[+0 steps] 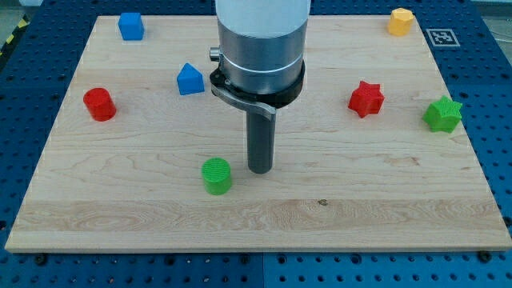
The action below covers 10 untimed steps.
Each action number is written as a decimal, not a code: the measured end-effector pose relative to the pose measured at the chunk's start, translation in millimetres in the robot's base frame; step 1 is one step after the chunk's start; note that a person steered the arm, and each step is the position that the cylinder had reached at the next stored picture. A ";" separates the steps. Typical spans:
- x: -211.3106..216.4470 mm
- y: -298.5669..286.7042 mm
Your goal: Move the green circle to the bottom left corner
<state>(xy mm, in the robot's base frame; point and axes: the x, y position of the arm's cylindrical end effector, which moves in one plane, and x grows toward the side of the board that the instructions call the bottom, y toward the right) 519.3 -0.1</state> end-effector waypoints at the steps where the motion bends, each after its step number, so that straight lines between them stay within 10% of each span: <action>1: 5.5 0.0; 10: 3.2 -80.8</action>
<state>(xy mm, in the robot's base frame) 522.5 -80.9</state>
